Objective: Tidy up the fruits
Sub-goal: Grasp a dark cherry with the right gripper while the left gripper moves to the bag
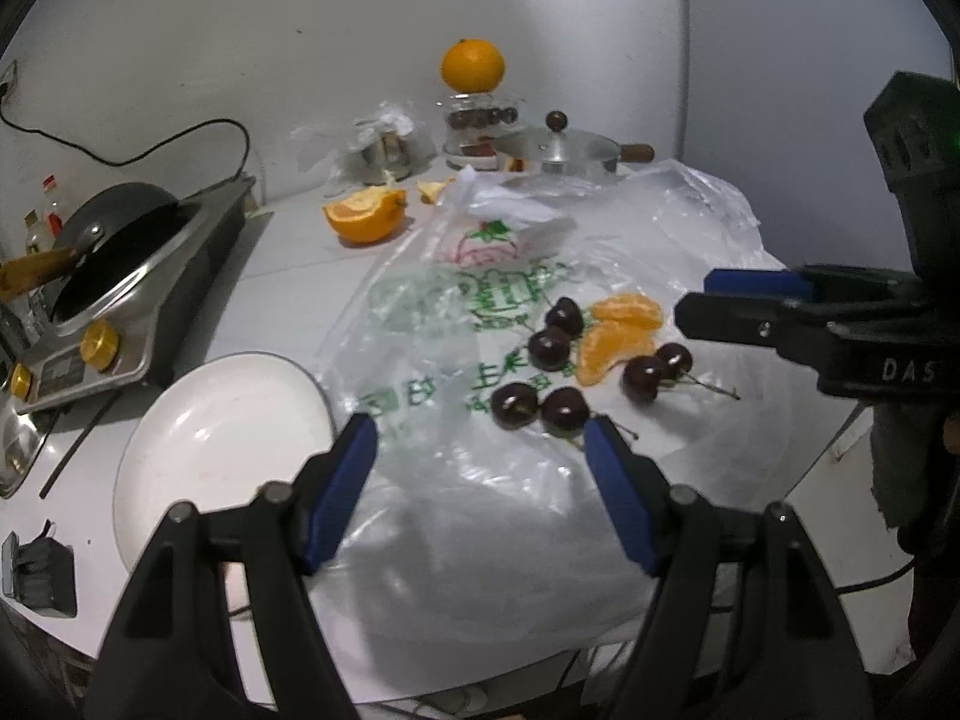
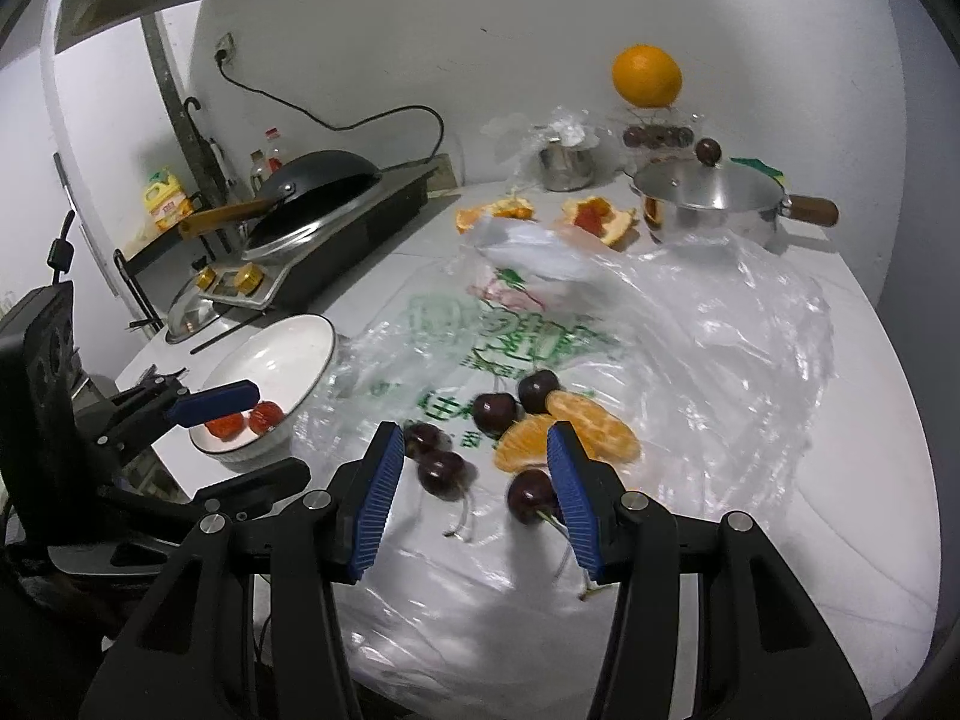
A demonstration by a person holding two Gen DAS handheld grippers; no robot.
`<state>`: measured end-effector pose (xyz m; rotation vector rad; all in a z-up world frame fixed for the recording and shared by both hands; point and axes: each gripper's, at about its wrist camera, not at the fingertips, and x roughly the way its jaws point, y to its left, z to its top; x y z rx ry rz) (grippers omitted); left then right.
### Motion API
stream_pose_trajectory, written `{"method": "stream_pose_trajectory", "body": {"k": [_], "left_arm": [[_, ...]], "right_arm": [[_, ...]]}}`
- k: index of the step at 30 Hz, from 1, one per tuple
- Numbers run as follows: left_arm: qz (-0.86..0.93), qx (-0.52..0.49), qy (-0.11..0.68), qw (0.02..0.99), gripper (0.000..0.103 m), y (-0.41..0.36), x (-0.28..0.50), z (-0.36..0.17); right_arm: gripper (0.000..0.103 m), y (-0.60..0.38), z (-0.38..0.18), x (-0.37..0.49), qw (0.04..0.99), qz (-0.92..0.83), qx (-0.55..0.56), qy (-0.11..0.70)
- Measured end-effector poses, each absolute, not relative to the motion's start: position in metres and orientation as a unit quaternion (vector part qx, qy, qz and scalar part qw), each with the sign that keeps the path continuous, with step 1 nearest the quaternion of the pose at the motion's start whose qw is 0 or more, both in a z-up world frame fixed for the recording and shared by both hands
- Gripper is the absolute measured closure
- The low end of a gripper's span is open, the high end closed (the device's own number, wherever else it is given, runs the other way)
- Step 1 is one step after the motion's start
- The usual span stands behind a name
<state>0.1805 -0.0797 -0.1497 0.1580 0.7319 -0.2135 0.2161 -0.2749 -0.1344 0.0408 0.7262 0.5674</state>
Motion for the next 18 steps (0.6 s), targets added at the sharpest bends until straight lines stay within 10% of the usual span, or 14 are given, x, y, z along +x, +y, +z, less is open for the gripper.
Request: {"method": "stream_pose_trajectory", "body": {"k": [18], "left_arm": [[-0.134, 0.117, 0.368, 0.913, 0.03, -0.119, 0.206, -0.166]], "right_arm": [[0.05, -0.3, -0.169, 0.235, 0.89, 0.254, 0.018, 0.379]]}}
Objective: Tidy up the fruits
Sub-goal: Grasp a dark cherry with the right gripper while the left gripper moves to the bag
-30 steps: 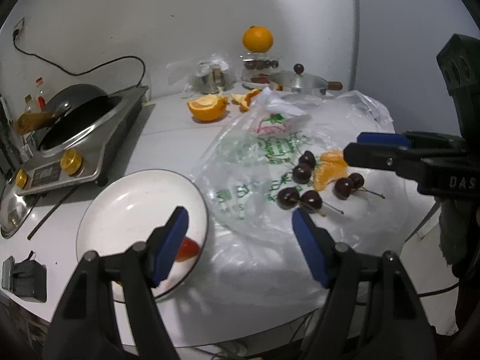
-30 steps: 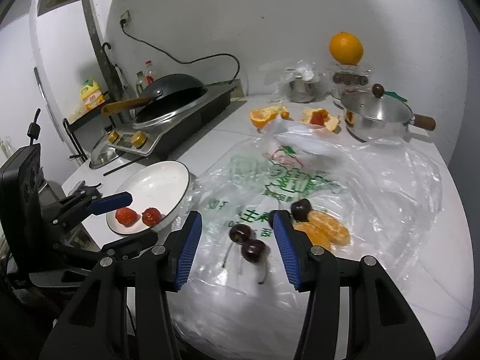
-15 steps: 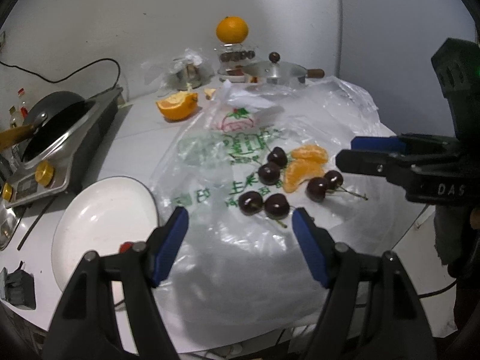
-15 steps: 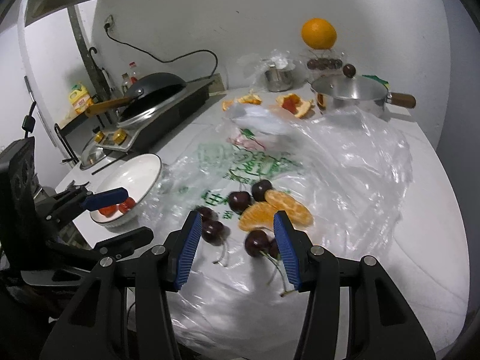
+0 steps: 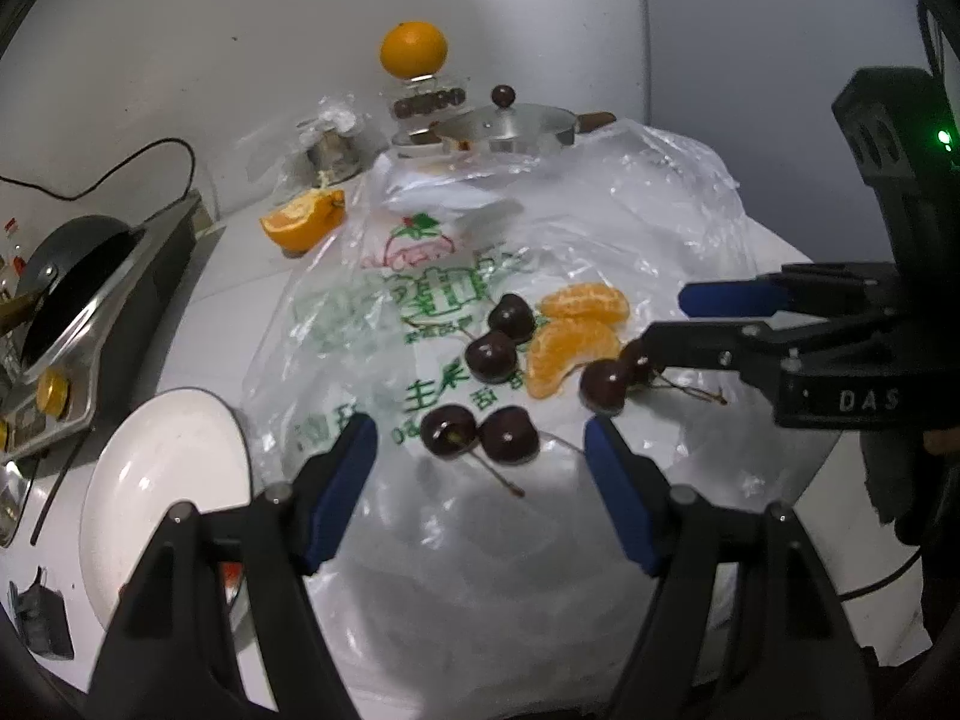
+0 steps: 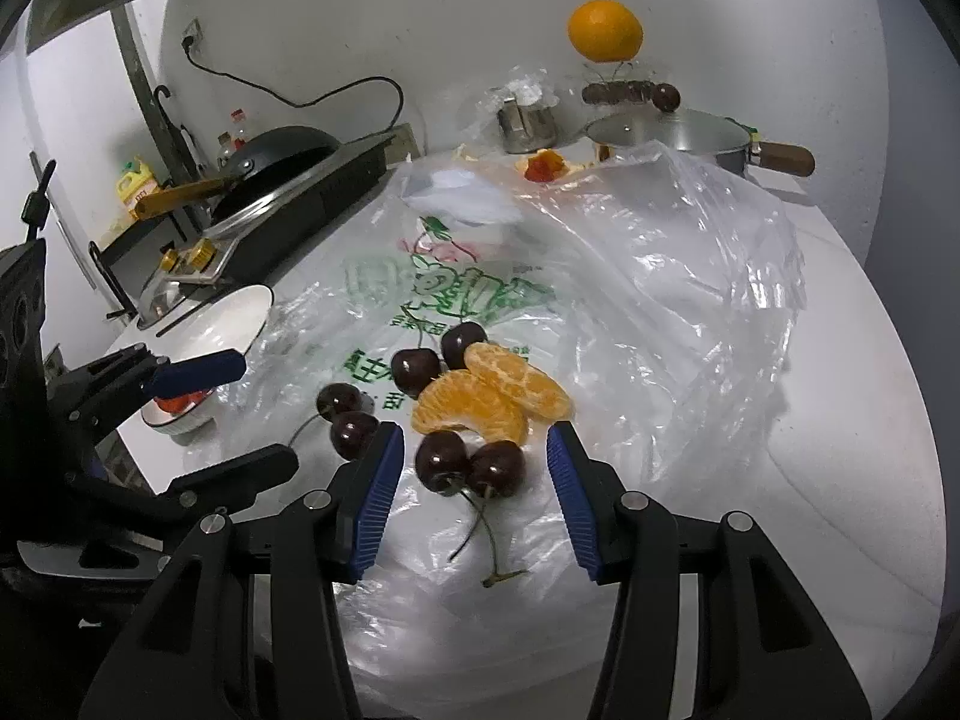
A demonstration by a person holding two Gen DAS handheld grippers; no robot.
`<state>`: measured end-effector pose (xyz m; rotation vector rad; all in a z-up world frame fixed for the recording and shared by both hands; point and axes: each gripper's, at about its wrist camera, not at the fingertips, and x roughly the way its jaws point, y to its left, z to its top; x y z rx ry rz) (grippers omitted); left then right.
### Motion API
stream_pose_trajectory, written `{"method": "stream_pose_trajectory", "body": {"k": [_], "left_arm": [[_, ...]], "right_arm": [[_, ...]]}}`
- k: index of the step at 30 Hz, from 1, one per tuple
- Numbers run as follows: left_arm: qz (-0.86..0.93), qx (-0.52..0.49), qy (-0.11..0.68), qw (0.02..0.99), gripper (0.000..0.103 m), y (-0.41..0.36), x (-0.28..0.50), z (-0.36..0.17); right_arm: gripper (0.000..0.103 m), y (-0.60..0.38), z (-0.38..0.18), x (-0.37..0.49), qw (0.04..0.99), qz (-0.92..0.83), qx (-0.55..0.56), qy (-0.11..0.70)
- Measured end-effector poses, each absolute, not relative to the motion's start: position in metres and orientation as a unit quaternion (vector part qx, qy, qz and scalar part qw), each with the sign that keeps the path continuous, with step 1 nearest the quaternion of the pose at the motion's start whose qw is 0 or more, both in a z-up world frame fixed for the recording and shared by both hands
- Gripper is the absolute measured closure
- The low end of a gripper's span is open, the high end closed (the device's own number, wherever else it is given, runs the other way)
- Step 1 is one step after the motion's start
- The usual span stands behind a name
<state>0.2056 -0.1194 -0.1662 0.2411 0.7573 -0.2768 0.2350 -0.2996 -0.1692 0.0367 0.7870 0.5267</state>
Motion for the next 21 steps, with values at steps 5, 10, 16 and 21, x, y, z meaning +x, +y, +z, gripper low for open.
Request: {"method": "stream_pose_trajectory", "body": {"k": [5, 10, 16, 21], "left_arm": [[-0.14, 0.104, 0.365, 0.915, 0.031, -0.115, 0.218, -0.169], [-0.143, 0.123, 0.372, 0.909, 0.032, -0.109, 0.221, -0.173], [-0.132, 0.118, 0.375, 0.91, 0.032, -0.093, 0.216, -0.174], [-0.125, 0.107, 0.369, 0.915, 0.032, -0.077, 0.209, -0.169]], "right_arm": [[0.058, -0.303, -0.175, 0.237, 0.889, 0.253, 0.006, 0.382], [0.059, -0.306, -0.172, 0.234, 0.89, 0.262, 0.005, 0.372], [0.059, -0.277, -0.164, 0.228, 0.883, 0.304, -0.015, 0.358], [0.062, -0.238, -0.171, 0.227, 0.87, 0.325, -0.055, 0.366]]}}
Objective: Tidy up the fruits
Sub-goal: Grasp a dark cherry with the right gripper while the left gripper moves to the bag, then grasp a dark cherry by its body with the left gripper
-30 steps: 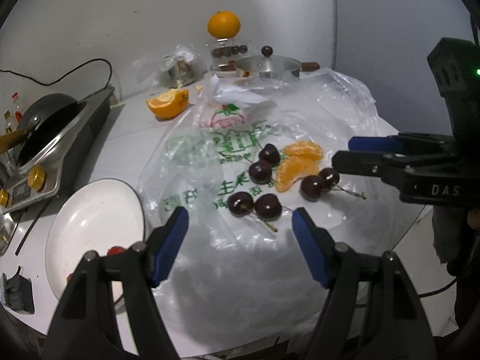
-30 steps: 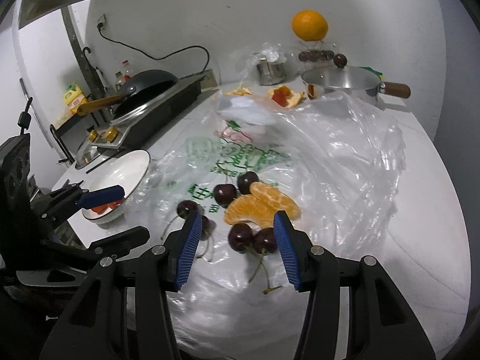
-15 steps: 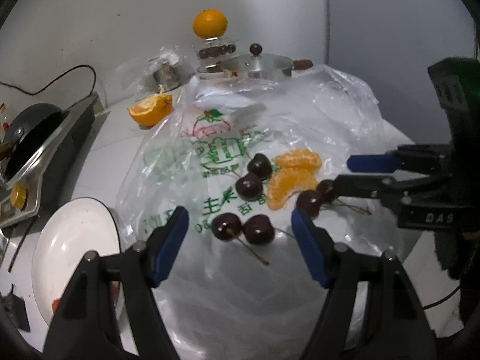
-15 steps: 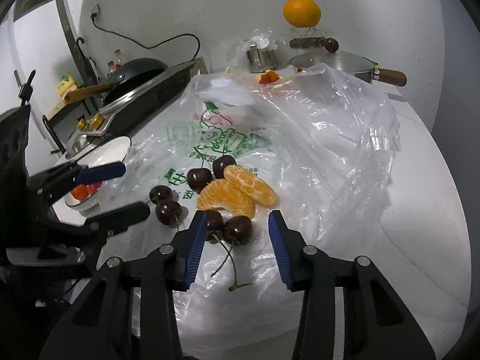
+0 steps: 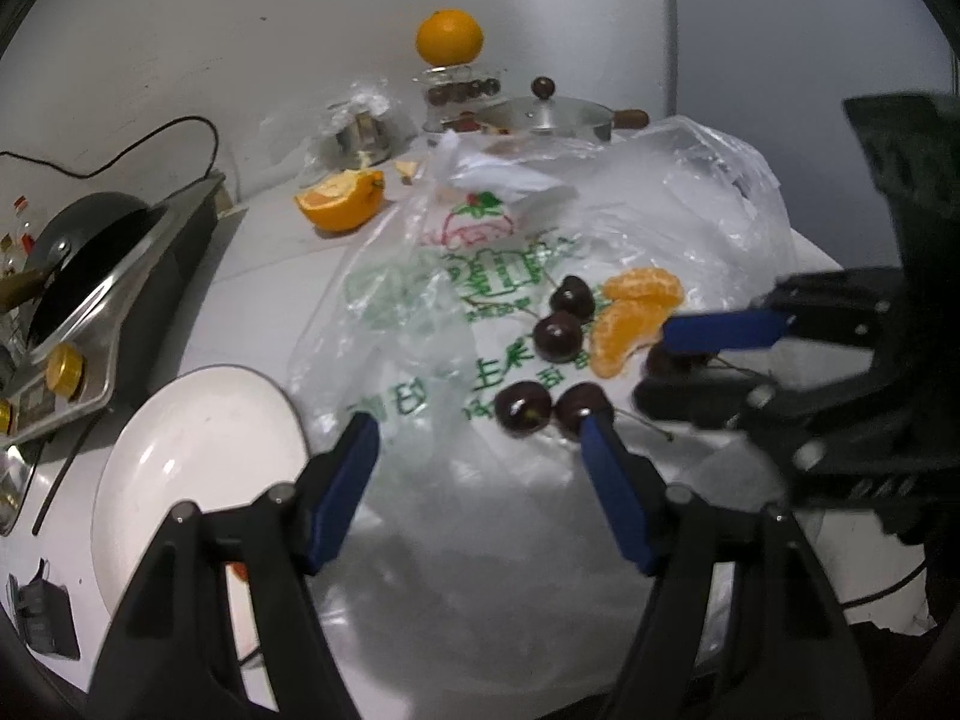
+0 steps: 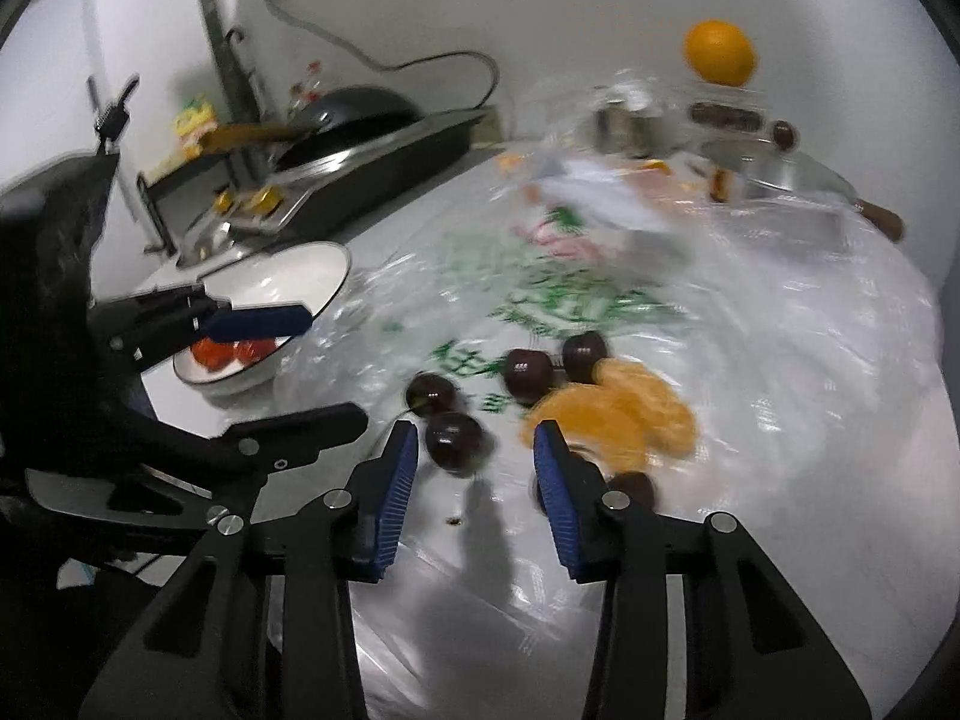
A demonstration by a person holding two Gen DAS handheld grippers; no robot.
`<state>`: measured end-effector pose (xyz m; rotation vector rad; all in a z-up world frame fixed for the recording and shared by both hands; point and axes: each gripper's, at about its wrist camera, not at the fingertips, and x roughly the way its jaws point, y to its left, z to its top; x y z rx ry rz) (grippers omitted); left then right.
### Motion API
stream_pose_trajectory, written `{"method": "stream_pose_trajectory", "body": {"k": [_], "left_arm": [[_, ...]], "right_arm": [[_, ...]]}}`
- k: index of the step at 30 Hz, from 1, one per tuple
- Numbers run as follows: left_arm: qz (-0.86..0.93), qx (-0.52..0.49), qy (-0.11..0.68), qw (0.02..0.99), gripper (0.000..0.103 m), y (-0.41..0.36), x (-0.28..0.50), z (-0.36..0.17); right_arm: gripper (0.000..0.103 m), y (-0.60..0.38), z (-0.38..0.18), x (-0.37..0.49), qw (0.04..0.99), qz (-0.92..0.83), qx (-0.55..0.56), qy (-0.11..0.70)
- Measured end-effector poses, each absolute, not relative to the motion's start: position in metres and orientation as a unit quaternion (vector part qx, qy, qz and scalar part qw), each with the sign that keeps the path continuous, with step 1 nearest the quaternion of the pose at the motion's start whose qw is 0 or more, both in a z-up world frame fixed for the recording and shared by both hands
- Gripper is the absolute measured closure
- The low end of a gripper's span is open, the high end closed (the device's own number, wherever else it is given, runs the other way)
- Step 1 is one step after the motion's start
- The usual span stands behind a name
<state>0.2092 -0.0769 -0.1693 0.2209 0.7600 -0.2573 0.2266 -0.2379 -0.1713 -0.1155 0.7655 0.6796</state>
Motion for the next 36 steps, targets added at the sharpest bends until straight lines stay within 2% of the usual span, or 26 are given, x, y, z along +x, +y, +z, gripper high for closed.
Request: {"method": "stream_pose_trajectory", "body": {"k": [10, 12, 13, 16, 29, 32, 36], "left_arm": [[-0.116, 0.073, 0.364, 0.921, 0.032, -0.046, 0.206, -0.167], [-0.117, 0.067, 0.362, 0.922, 0.032, -0.043, 0.206, -0.166], [-0.118, 0.066, 0.36, 0.923, 0.032, -0.043, 0.206, -0.165], [-0.125, 0.068, 0.352, 0.925, 0.032, -0.046, 0.206, -0.162], [-0.163, 0.105, 0.34, 0.92, 0.032, -0.087, 0.211, -0.163], [-0.176, 0.117, 0.341, 0.916, 0.044, -0.1, 0.216, -0.167], [-0.175, 0.132, 0.359, 0.907, 0.044, -0.113, 0.229, -0.181]], "right_arm": [[0.065, -0.2, -0.194, 0.239, 0.86, 0.301, -0.118, 0.395], [0.066, -0.197, -0.197, 0.24, 0.859, 0.296, -0.128, 0.398], [0.07, -0.195, -0.199, 0.24, 0.858, 0.295, -0.132, 0.4], [0.072, -0.192, -0.204, 0.241, 0.856, 0.294, -0.139, 0.403], [0.072, -0.247, -0.157, 0.239, 0.89, 0.274, -0.075, 0.356], [0.072, -0.261, -0.15, 0.239, 0.898, 0.266, -0.065, 0.344], [0.072, -0.275, -0.148, 0.239, 0.902, 0.26, -0.055, 0.34]]}}
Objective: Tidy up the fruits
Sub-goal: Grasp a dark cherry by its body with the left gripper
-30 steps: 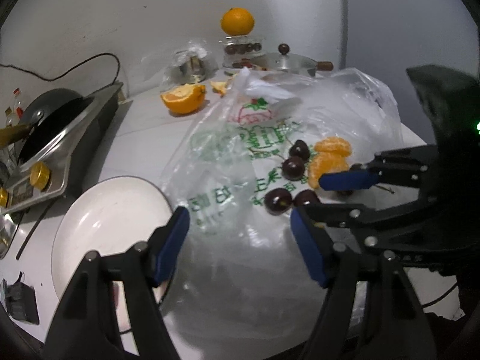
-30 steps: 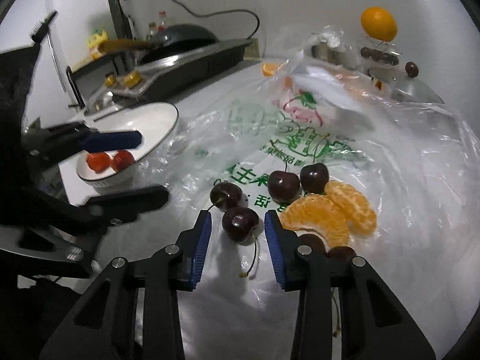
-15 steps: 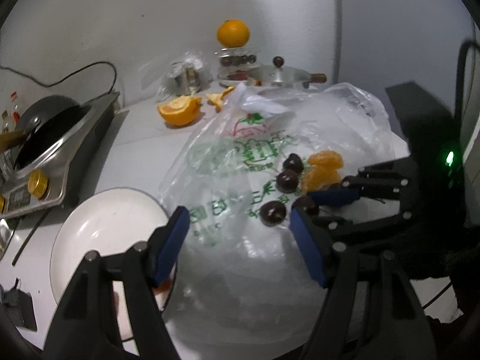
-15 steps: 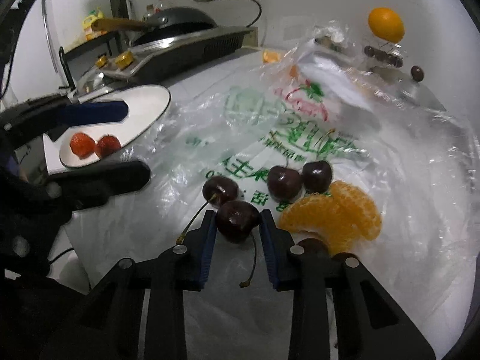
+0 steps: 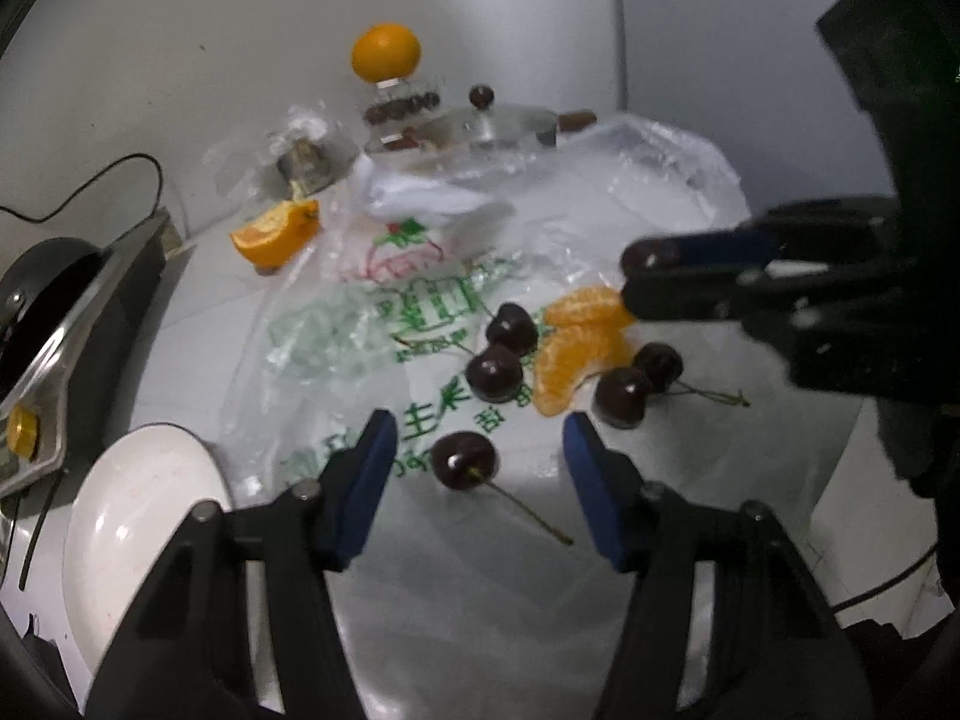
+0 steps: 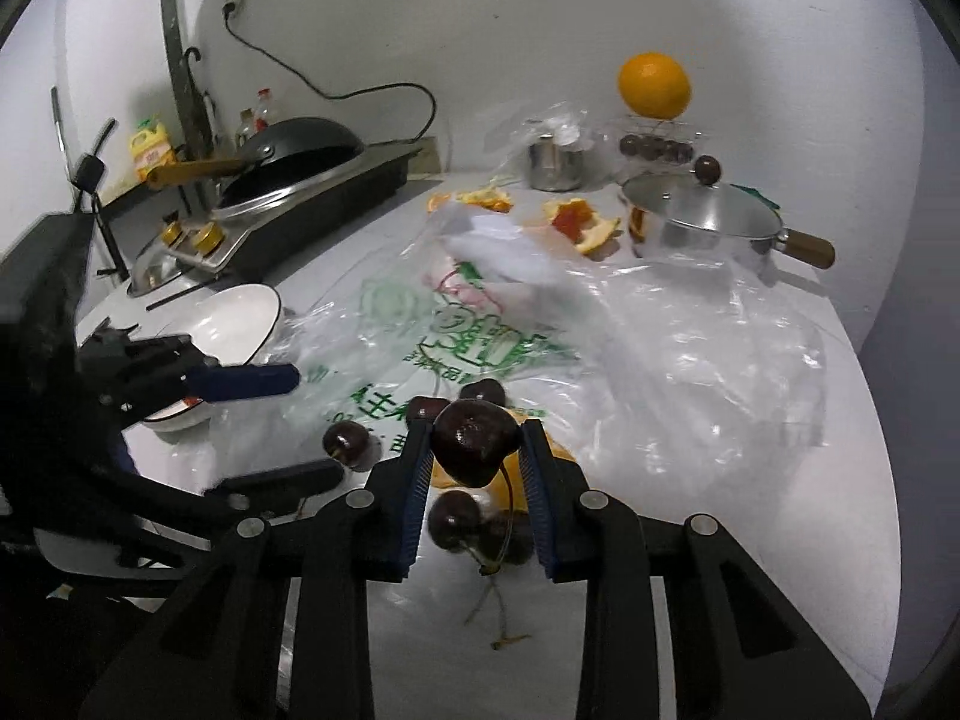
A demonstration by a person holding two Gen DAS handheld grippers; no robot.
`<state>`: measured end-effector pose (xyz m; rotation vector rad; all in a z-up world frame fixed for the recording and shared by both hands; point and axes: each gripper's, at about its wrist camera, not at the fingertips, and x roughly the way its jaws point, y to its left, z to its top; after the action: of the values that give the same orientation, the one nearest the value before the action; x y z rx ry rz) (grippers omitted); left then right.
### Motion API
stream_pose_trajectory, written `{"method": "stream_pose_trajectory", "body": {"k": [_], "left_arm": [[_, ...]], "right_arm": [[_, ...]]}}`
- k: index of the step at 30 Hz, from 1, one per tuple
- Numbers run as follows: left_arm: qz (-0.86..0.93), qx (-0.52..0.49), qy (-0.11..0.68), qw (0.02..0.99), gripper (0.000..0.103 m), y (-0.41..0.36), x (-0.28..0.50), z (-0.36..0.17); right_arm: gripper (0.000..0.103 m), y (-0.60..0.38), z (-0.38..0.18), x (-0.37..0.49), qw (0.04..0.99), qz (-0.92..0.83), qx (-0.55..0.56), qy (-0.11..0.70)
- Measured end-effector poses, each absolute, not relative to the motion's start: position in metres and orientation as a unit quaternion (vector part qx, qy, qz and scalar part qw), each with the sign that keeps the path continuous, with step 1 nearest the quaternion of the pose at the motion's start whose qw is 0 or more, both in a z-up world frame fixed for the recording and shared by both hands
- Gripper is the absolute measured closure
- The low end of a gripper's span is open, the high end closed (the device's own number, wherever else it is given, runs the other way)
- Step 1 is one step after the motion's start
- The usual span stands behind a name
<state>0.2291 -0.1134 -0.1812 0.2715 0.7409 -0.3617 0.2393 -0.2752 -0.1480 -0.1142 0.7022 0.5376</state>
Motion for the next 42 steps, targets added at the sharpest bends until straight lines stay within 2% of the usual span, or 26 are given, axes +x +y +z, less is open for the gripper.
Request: {"method": "stream_pose_trajectory", "body": {"k": [4, 9, 14, 16, 17, 24, 42], "left_arm": [[-0.166, 0.134, 0.378, 0.901, 0.045, -0.117, 0.242, -0.193], [-0.159, 0.138, 0.4, 0.892, 0.057, -0.118, 0.254, -0.206], [-0.159, 0.128, 0.412, 0.888, 0.059, -0.115, 0.26, -0.21], [-0.162, 0.123, 0.413, 0.888, 0.072, -0.114, 0.261, -0.21], [-0.164, 0.117, 0.415, 0.888, 0.073, -0.112, 0.261, -0.21], [-0.178, 0.086, 0.416, 0.887, 0.074, -0.103, 0.257, -0.206], [-0.201, 0.07, 0.347, 0.913, 0.074, -0.09, 0.208, -0.154]], "right_arm": [[0.072, -0.282, -0.151, 0.241, 0.902, 0.26, -0.049, 0.341], [0.072, -0.286, -0.154, 0.243, 0.902, 0.26, -0.045, 0.343], [0.072, -0.288, -0.154, 0.246, 0.902, 0.259, -0.043, 0.342], [0.072, -0.288, -0.154, 0.246, 0.902, 0.26, -0.043, 0.342], [0.072, -0.288, -0.154, 0.246, 0.902, 0.26, -0.044, 0.342], [0.072, -0.283, -0.152, 0.24, 0.903, 0.26, -0.049, 0.339], [0.072, -0.255, -0.127, 0.209, 0.906, 0.272, -0.076, 0.316]]}}
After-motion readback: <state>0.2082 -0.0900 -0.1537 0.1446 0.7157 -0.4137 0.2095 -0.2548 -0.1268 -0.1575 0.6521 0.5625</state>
